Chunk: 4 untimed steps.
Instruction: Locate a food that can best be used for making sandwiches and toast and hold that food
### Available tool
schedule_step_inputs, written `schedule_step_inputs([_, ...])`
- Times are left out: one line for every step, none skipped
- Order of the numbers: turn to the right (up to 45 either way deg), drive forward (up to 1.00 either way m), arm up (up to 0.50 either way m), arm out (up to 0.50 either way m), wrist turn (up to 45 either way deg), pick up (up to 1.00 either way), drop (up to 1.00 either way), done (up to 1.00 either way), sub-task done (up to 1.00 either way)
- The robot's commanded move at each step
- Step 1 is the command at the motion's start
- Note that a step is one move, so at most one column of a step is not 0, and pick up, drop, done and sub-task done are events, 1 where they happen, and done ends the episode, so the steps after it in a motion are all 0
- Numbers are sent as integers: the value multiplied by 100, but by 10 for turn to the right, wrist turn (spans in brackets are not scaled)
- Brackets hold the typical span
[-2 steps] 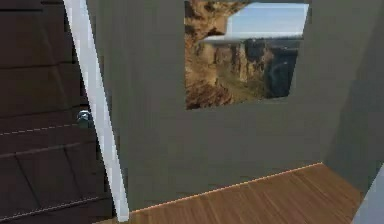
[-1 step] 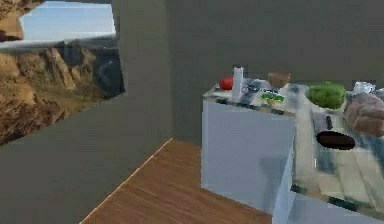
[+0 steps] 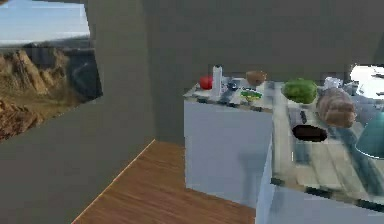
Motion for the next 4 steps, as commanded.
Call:
schedule_step_inputs([0,55,0,0,0,0,0,0,0])
schedule_step_inputs([240,0,0,0,0,0,0,0,0])
schedule_step_inputs([0,5,0,0,0,0,0,0,0])
schedule_step_inputs([-90,0,0,0,0,0,0,0,0])
